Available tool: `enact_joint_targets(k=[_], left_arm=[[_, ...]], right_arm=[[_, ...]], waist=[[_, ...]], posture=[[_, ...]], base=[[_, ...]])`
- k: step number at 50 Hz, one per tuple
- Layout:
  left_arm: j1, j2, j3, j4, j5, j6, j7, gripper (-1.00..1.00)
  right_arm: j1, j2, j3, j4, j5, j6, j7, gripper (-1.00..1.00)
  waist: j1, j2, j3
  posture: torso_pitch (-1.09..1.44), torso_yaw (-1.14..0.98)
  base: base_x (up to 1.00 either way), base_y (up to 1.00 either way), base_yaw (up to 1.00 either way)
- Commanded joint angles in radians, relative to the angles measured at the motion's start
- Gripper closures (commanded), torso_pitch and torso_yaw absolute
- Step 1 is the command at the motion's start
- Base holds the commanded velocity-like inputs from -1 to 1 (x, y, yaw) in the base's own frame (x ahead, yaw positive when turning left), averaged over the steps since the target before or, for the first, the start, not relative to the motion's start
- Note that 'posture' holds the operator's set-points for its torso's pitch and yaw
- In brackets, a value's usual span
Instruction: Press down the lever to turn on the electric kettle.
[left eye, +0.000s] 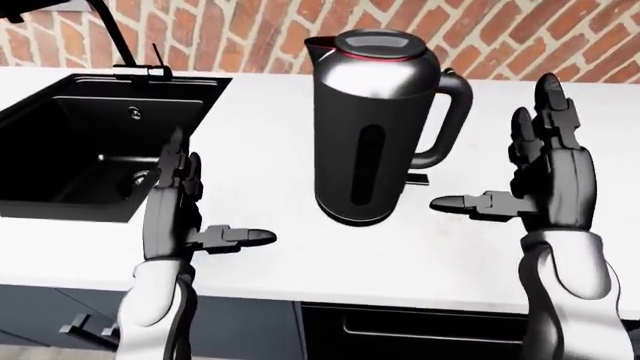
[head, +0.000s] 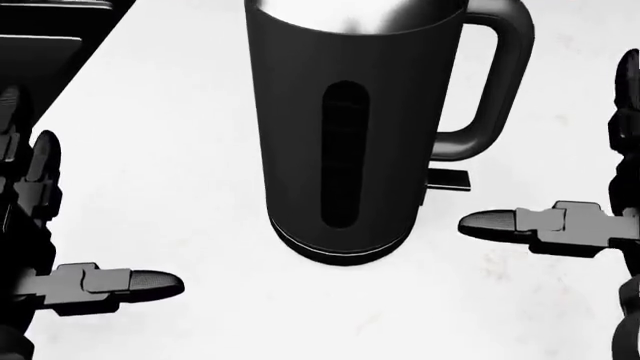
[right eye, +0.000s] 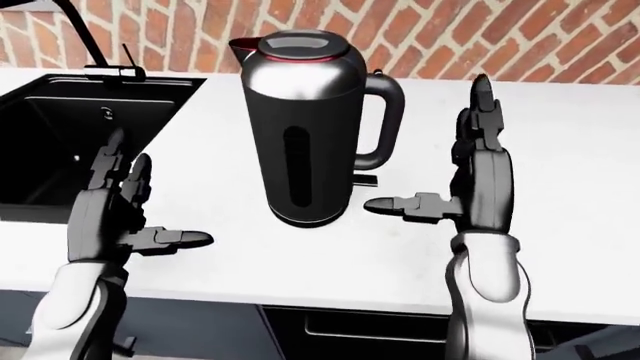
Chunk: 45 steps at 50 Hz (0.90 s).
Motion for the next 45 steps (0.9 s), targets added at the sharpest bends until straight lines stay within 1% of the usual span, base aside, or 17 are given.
enact_joint_targets(k=[1, 8, 13, 19, 25, 29, 30, 38, 41, 45], left_arm=[[-0.019, 0.006, 0.003, -0.041, 0.001, -0.037, 0.003, -1.00], [-0.014, 0.002, 0.000, -0.039, 0.004, -0.044, 0.003, -1.00], [-0.011, 0.000, -0.004, -0.040, 0.007, -0.046, 0.004, -1.00], [-0.007, -0.001, -0.001, -0.044, 0.006, -0.047, 0.003, -1.00], [-0.004, -0.003, -0.002, -0.046, 0.007, -0.050, 0.004, -1.00], [-0.003, -0.003, -0.002, -0.044, 0.008, -0.052, 0.004, -1.00], [-0.004, -0.002, -0.001, -0.042, 0.007, -0.053, 0.004, -1.00], [-0.003, -0.001, 0.003, -0.044, 0.005, -0.053, 0.003, -1.00], [-0.004, 0.000, 0.003, -0.047, 0.004, -0.051, 0.003, -1.00], [-0.007, 0.000, 0.003, -0.043, 0.005, -0.054, 0.004, -1.00]], right_arm=[[-0.025, -0.021, -0.027, -0.033, 0.014, 0.003, 0.003, -1.00], [-0.108, -0.083, -0.037, -0.010, 0.011, 0.058, 0.004, -1.00], [-0.113, -0.099, -0.052, 0.020, 0.006, 0.044, 0.008, -1.00], [-0.151, -0.128, -0.060, 0.066, 0.005, 0.048, 0.006, -1.00], [-0.192, -0.151, -0.038, 0.125, -0.024, 0.037, 0.006, -1.00], [-0.212, -0.147, -0.017, 0.165, -0.048, 0.024, 0.011, -1.00], [-0.216, -0.145, -0.005, 0.191, -0.062, 0.007, 0.010, -1.00], [-0.246, -0.128, 0.031, 0.261, -0.116, -0.033, 0.027, -1.00], [-0.246, -0.117, 0.041, 0.274, -0.135, -0.047, 0.032, -1.00], [-0.278, -0.119, 0.049, 0.324, -0.155, -0.065, 0.037, -1.00]], waist=[[-0.001, 0.002, -0.018], [0.002, -0.002, -0.015], [0.004, -0.004, -0.009], [0.004, -0.005, -0.005], [0.003, -0.004, -0.004], [0.003, -0.004, -0.004], [0.002, -0.004, -0.004], [0.002, -0.001, -0.008], [0.002, 0.000, -0.009], [0.002, 0.001, -0.011]], posture=[[0.00, 0.00], [0.00, 0.00], [0.00, 0.00], [0.00, 0.00], [0.00, 0.00], [0.00, 0.00], [0.00, 0.00], [0.00, 0.00], [0.00, 0.00], [0.00, 0.00]], base=[[0.00, 0.00, 0.00], [0.00, 0.00, 0.00], [0.00, 0.00, 0.00], [0.00, 0.00, 0.00], [0.00, 0.00, 0.00], [0.00, 0.00, 0.00], [0.00, 0.00, 0.00], [0.00, 0.00, 0.00], [0.00, 0.00, 0.00], [0.00, 0.00, 0.00]])
